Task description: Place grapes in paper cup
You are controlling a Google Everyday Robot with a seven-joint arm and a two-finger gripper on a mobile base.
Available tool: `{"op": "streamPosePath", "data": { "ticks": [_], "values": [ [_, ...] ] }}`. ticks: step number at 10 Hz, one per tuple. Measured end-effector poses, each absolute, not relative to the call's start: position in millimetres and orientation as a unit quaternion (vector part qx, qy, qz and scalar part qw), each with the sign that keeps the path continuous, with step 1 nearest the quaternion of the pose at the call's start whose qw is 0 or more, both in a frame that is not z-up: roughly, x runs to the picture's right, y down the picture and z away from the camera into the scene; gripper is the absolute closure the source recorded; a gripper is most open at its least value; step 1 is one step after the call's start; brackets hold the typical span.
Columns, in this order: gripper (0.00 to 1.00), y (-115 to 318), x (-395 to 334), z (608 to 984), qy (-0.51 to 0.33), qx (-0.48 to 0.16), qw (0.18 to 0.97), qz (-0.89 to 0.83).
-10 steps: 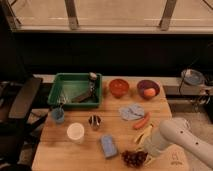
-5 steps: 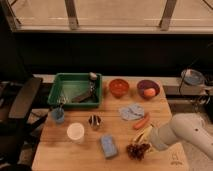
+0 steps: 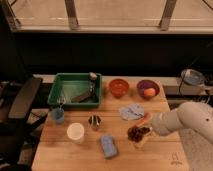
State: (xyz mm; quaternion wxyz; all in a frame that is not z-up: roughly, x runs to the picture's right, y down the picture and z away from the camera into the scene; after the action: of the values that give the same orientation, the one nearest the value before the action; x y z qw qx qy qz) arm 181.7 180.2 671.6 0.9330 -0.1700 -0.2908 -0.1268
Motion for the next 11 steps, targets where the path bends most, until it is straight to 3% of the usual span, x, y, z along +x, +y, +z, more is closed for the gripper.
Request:
{"op": "streamPosePath", "data": {
  "ticks": [4,11],
  "values": [
    [1.00,112.5,112.2,644.9,-0.313,-0.114,0.929,-0.162],
    [1.00,107.7,90.0,641.1,-0.322,-0.110,0.924,-0.177]
  ]
}}
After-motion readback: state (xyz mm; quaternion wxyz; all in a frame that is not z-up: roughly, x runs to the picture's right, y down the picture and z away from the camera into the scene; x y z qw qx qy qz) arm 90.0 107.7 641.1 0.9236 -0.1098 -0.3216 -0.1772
